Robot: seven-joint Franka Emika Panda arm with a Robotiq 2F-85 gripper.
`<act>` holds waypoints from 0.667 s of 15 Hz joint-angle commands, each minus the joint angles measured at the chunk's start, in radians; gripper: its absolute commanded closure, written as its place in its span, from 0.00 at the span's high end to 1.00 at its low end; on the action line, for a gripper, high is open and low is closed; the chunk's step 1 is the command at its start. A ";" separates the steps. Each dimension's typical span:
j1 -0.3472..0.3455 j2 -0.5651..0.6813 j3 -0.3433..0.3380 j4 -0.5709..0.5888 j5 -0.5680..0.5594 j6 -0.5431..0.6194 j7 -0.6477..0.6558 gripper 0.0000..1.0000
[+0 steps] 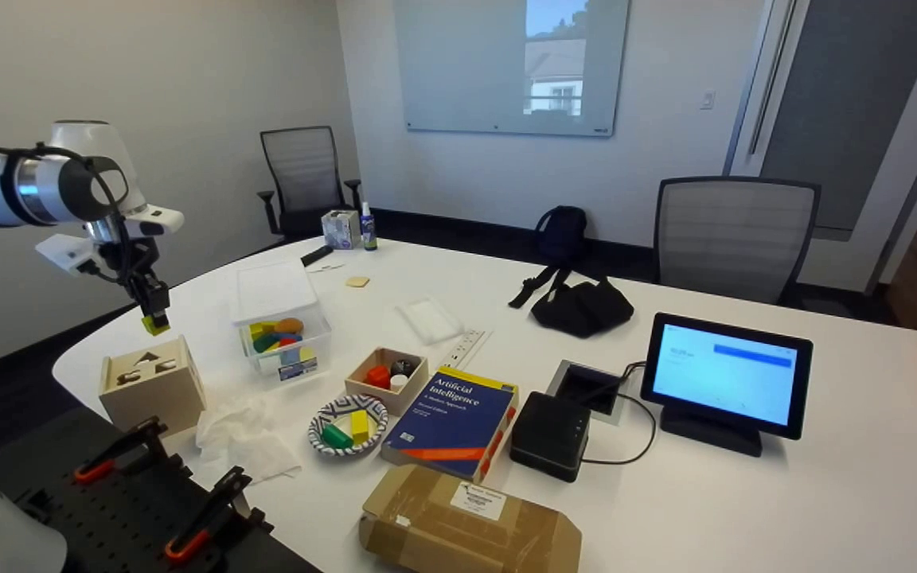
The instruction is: Remove the square yellow block from the plate and put in the shape sorter using the square opening
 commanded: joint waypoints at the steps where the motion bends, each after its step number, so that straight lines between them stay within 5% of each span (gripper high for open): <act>1: 0.005 -0.001 0.039 0.014 -0.058 -0.038 0.083 0.09; 10: 0.010 0.055 0.026 0.000 -0.202 0.003 0.302 0.09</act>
